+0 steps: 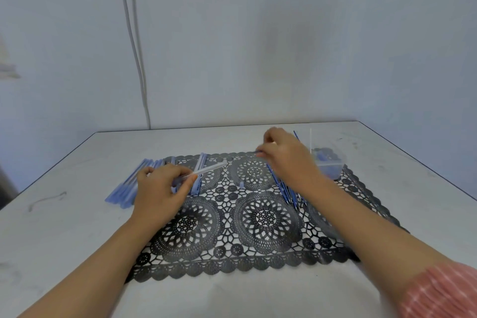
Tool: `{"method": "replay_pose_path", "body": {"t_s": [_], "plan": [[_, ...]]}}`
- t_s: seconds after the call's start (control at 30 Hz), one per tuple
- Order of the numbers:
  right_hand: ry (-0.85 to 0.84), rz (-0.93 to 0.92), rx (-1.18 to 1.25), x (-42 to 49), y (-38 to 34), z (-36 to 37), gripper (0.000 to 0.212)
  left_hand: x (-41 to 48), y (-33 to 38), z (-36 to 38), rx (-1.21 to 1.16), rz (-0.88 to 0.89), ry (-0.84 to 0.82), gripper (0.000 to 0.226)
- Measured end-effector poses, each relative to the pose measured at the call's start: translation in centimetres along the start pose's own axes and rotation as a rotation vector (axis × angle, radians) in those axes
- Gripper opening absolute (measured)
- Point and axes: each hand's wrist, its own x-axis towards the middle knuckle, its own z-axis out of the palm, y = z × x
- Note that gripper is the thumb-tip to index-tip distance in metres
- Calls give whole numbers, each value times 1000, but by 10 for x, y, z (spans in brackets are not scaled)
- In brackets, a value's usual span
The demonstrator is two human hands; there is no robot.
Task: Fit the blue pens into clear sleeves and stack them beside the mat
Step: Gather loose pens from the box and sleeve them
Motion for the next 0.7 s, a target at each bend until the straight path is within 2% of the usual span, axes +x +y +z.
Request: {"method": "replay_pose_path", "body": {"t_s": [0.07,0.13,0.2,0.3,0.47,0.7], "plan": [[-18,-119,-100,-7,-1,12,20,0,0,0,3,0,-11,32],[-62,-176,-111,-11,-2,18,41,0,0,0,8,3,-15,33],[-102,-166,-102,-12,-2,18,59,0,0,0,15,10,-13,33],[-139,-137,-73,-12,-5,14,72,1,0,0,12,21,-11,29],[-179,-143,-52,-13,-5,14,81,0,1,1,6,42,-16,32],[-150,-198,-62,-13,-9,15,82,0,1,2,9,50,-28,34]]}}
